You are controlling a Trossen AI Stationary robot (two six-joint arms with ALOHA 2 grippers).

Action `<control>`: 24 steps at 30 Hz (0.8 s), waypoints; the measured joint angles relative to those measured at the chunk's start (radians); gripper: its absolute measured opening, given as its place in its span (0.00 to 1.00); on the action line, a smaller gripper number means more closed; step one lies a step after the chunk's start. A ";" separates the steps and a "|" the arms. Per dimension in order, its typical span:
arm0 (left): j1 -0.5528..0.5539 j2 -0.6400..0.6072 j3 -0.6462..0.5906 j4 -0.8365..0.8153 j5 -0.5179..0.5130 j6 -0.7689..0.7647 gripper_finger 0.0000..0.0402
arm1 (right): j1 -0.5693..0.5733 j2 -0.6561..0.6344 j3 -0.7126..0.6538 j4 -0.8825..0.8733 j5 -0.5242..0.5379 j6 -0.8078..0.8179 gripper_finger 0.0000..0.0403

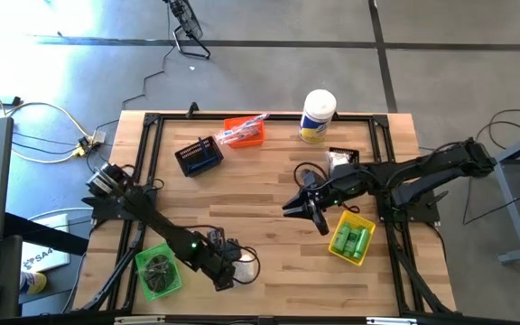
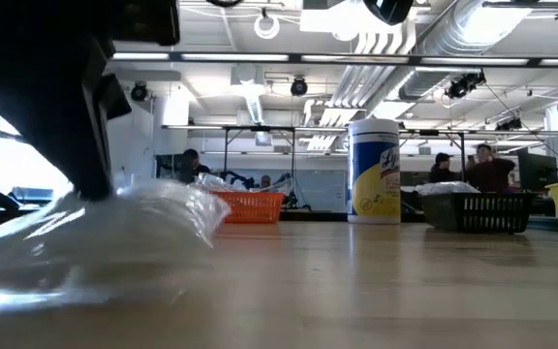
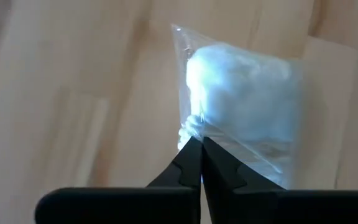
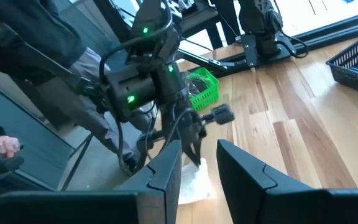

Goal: Pick & Place Travel size toiletries
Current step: Put the white cotton pack into the right black bin

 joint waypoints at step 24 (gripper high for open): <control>0.000 -0.486 0.002 -0.264 -0.460 0.136 0.00 | -0.005 -0.172 0.000 0.000 0.059 -0.023 0.24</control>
